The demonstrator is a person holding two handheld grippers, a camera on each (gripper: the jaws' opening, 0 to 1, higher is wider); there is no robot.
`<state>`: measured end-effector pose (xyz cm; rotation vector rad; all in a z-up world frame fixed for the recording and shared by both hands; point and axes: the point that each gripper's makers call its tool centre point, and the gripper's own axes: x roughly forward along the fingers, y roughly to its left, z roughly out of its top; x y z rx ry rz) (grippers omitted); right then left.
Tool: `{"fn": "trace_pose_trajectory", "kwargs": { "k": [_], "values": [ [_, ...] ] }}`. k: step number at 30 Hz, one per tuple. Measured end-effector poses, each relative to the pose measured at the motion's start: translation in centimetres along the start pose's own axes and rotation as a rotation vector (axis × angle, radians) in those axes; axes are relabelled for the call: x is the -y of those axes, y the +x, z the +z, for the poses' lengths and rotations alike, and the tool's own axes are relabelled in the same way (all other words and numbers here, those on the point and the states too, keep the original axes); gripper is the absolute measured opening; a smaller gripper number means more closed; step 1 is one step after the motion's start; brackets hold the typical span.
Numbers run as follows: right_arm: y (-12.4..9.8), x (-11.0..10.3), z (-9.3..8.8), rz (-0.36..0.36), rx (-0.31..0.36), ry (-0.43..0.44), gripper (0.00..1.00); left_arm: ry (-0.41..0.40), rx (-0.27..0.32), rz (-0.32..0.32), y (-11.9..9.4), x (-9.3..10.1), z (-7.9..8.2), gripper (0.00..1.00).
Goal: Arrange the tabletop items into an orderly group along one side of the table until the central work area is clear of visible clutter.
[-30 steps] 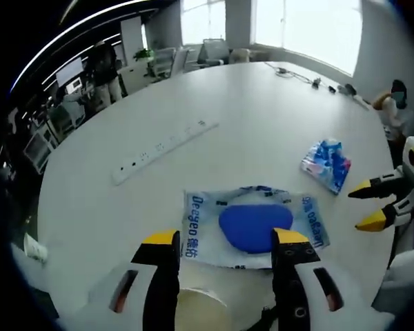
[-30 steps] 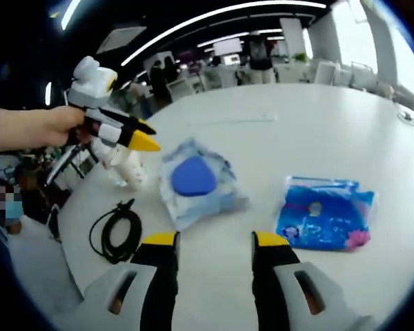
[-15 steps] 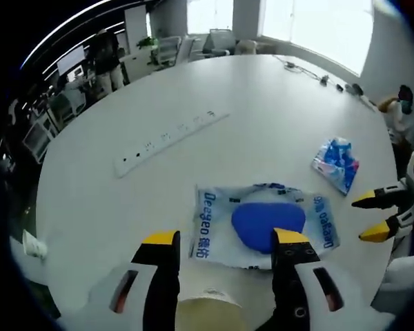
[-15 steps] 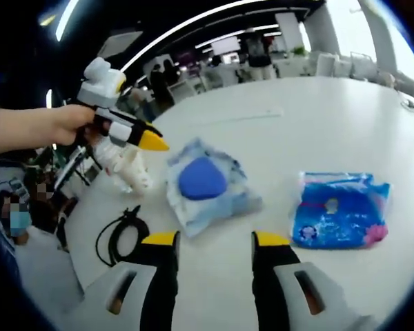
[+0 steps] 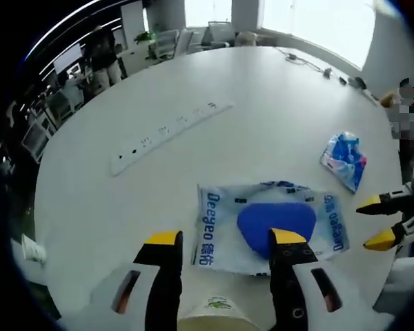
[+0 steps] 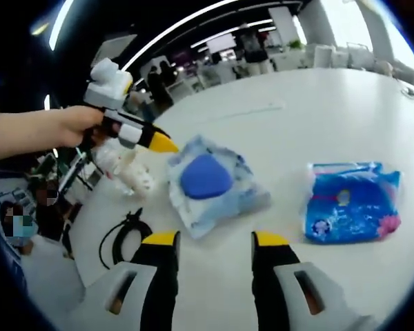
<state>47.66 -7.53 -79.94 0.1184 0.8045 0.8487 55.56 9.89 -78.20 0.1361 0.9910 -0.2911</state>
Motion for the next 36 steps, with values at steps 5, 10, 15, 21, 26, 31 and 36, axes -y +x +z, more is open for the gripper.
{"fn": "trace_pose_trajectory", "kwargs": {
  "k": [5, 10, 15, 21, 26, 31, 36],
  "values": [
    [0.4, 0.2, -0.4, -0.001, -0.01, 0.009, 0.38, -0.01, -0.023, -0.001, 0.4, -0.5, -0.7, 0.45],
    [0.9, 0.0, -0.7, 0.012, -0.012, 0.043, 0.37, -0.009, -0.036, 0.004, 0.7, -1.1, -0.8, 0.44],
    [1.2, -0.6, -0.5, 0.029, -0.005, 0.059, 0.37, -0.021, -0.046, 0.004, 1.3, -1.4, -1.0, 0.42],
    [1.6, -0.4, -0.7, 0.042, -0.007, 0.094, 0.35, -0.025, -0.058, -0.003, 1.7, -1.5, -1.2, 0.4],
    [1.7, -0.7, -0.9, 0.059, -0.011, 0.109, 0.31, -0.053, -0.082, -0.011, 2.3, -1.9, -1.7, 0.38],
    [2.0, -0.8, -1.0, 0.068, -0.011, 0.132, 0.31, -0.066, -0.095, -0.021, 2.8, -1.9, -1.9, 0.36],
    [2.4, -0.7, -1.0, 0.075, -0.013, 0.148, 0.3, -0.069, -0.111, -0.024, 3.3, -2.1, -2.2, 0.36]
  ]
}}
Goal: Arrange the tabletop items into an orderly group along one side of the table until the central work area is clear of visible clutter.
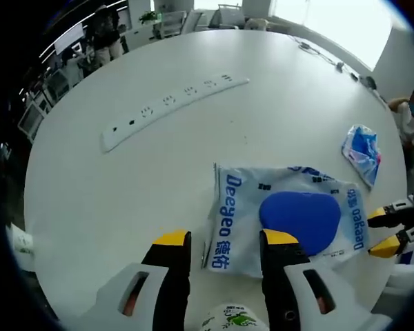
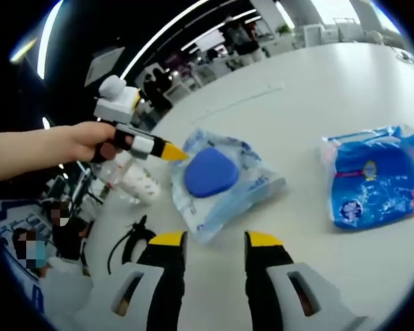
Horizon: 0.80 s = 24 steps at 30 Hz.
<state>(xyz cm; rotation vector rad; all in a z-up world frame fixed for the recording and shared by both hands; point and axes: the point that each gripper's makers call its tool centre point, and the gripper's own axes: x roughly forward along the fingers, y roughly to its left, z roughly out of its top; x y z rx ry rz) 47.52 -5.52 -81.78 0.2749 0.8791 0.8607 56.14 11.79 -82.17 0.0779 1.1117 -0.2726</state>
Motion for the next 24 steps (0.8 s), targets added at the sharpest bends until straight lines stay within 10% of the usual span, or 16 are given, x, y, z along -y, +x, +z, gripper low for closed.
{"fn": "trace_pose_trajectory", "kwargs": {
  "k": [24],
  "values": [
    [1.5, 0.3, 0.5, -0.026, -0.005, 0.04, 0.08, -0.05, -0.03, -0.012, 0.2, 0.2, -0.9, 0.03]
  ]
}}
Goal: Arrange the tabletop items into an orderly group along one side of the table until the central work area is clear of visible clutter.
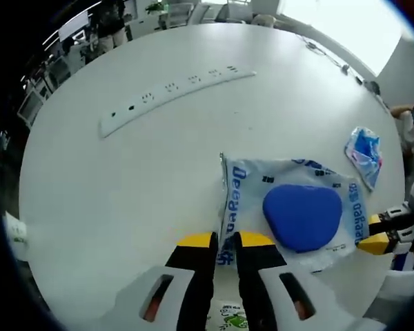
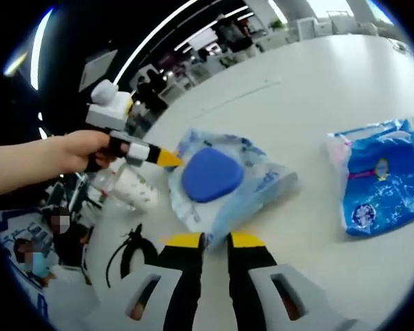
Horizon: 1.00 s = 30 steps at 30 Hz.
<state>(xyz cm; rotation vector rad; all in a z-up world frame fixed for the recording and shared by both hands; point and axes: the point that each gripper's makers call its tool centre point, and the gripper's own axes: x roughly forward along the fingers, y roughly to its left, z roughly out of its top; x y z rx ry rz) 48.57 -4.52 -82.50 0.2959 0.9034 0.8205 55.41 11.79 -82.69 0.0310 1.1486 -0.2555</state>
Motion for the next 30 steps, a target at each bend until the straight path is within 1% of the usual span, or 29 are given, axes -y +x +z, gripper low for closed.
{"fn": "trace_pose_trajectory", "kwargs": {
  "k": [2, 4, 7, 14, 17, 21, 25, 30],
  "values": [
    [-0.2, 0.3, 0.3, -0.015, 0.013, 0.001, 0.06, -0.004, 0.002, -0.003, -0.2, 0.1, 0.0, 0.0],
    [-0.5, 0.6, 0.7, -0.027, 0.026, -0.004, 0.02, 0.006, 0.006, -0.005, -0.5, 0.4, 0.1, 0.0],
    [-0.7, 1.1, 1.2, -0.059, 0.039, -0.037, 0.0, 0.027, 0.018, -0.006, -0.9, 0.9, 0.3, 0.0],
    [-1.8, 1.7, 2.7, -0.084, 0.066, -0.054, 0.0, 0.006, 0.071, -0.013, -2.3, 1.6, 1.4, 0.0],
    [-2.2, 1.7, 3.4, -0.083, 0.081, -0.055, 0.0, 0.015, 0.07, -0.005, -2.7, 1.7, 1.1, 0.0],
    [-2.6, 1.4, 3.9, -0.084, 0.084, -0.084, 0.0, -0.002, 0.076, -0.001, -3.3, 1.9, 0.9, 0.0],
    [-3.2, 1.6, 4.3, -0.093, 0.088, -0.111, 0.0, 0.013, 0.101, 0.006, -4.0, 2.4, 1.2, 0.0],
    [-3.8, 2.2, 5.1, -0.11, 0.097, -0.116, 0.0, 0.015, 0.136, -0.004, -5.1, 3.3, 1.6, 0.0]
  ]
}}
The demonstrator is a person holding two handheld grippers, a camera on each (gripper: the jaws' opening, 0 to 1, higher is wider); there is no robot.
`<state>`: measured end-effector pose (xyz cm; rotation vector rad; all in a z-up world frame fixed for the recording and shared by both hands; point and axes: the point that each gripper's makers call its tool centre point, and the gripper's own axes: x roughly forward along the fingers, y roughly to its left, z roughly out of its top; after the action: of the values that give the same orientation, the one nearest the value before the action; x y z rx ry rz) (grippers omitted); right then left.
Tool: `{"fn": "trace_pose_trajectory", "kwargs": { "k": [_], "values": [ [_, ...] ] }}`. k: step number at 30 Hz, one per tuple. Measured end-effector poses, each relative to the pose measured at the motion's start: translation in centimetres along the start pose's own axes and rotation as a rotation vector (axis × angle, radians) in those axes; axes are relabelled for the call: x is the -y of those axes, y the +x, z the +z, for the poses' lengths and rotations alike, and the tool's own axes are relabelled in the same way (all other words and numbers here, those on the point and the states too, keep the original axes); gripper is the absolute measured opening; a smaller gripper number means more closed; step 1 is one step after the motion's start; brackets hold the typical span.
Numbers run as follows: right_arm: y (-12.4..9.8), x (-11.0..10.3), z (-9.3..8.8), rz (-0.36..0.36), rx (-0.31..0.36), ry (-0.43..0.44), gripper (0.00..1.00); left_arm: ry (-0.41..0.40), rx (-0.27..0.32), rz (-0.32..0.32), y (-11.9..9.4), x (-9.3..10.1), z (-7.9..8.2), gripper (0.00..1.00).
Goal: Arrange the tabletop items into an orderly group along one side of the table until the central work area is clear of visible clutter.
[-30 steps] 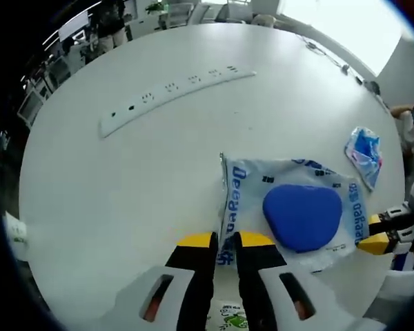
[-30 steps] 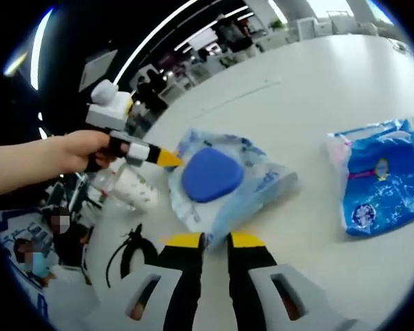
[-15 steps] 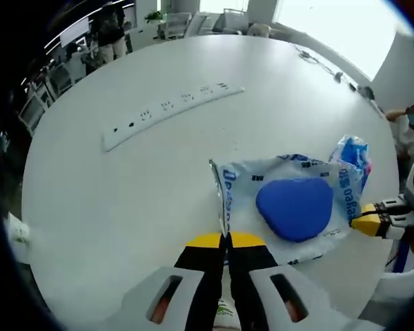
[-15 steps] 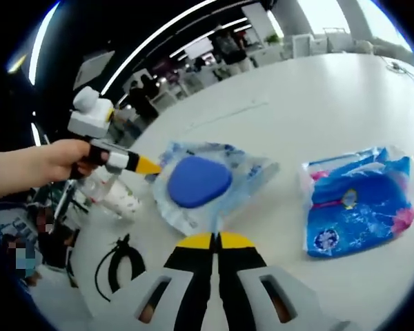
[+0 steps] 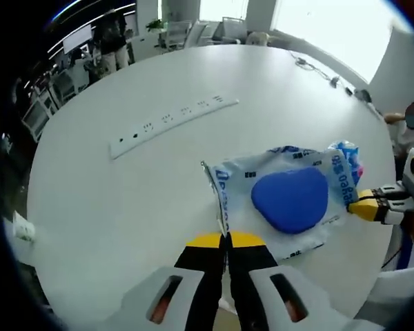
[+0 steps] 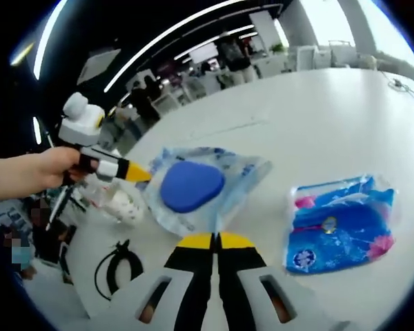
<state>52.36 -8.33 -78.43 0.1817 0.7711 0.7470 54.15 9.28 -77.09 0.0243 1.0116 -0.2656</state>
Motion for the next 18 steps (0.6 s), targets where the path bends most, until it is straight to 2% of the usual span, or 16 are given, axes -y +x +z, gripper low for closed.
{"fn": "trace_pose_trajectory", "kwargs": {
  "k": [5, 18],
  "values": [
    [-0.3, 0.5, 0.6, -0.014, 0.007, -0.001, 0.0, -0.026, 0.022, -0.002, -0.7, 0.6, -0.2, 0.0],
    [-0.9, 0.8, 0.2, -0.034, -0.023, -0.074, 0.0, -0.088, 0.053, -0.007, -2.0, 1.6, -1.6, 0.0]
  ]
}}
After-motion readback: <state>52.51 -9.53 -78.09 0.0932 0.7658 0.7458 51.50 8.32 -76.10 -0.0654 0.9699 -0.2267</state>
